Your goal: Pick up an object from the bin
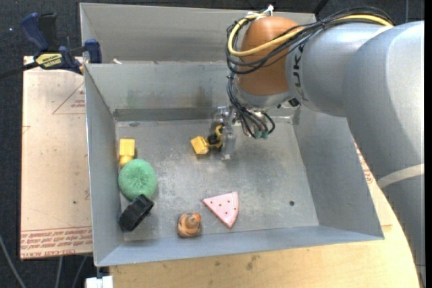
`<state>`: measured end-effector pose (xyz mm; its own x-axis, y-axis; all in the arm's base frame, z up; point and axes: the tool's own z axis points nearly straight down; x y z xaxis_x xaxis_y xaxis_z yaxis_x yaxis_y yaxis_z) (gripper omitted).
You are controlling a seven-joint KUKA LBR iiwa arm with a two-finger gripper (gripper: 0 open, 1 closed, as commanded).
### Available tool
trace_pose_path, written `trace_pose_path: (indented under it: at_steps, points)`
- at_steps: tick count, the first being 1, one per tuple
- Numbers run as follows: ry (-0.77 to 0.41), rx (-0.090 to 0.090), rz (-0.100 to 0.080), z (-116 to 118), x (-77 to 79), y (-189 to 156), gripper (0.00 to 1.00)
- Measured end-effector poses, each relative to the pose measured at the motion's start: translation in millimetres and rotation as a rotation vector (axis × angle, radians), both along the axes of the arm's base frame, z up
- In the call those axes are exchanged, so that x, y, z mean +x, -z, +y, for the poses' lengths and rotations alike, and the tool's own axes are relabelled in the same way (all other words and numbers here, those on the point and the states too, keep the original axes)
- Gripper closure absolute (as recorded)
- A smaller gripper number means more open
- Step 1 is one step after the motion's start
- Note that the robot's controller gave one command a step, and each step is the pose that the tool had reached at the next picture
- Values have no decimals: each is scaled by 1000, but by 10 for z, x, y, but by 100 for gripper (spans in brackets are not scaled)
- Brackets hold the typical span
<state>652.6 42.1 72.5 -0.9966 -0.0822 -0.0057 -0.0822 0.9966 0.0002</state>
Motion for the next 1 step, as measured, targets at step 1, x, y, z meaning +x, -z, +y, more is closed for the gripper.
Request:
trace_pose_path:
  at_steps: [1]
  points:
    - [43,1,-7,-204,-98,-1845,100]
